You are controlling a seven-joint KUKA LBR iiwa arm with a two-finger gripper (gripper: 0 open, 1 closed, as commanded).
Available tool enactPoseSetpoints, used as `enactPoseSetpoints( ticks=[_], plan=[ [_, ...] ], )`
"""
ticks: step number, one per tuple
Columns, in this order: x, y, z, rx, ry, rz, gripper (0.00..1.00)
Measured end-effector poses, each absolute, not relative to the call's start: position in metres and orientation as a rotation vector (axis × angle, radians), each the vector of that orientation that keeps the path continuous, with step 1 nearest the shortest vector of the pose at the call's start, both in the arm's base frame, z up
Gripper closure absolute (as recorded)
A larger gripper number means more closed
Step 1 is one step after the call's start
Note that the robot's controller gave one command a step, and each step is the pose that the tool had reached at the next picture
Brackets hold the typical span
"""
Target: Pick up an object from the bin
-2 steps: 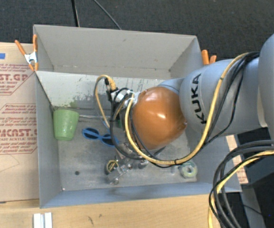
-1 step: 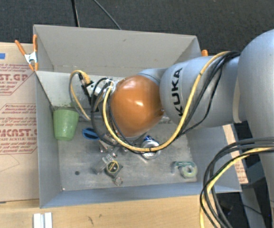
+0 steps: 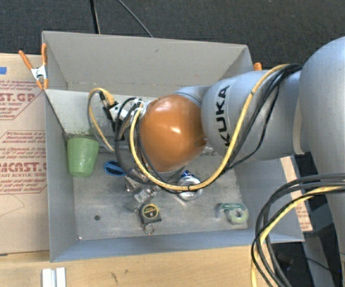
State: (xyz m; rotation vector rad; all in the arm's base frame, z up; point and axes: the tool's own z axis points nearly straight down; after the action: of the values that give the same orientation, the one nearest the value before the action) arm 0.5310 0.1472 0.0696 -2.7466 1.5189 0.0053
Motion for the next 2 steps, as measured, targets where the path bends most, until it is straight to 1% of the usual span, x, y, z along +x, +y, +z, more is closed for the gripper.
enactPoseSetpoints(
  ticks=[1, 2],
  plan=[
    [0.531, 0.147, 0.069, -2.747, 1.520, 0.006, 0.00],
    [0.484, 0.129, 0.070, -2.860, 1.287, 0.000, 0.00]
  ],
)
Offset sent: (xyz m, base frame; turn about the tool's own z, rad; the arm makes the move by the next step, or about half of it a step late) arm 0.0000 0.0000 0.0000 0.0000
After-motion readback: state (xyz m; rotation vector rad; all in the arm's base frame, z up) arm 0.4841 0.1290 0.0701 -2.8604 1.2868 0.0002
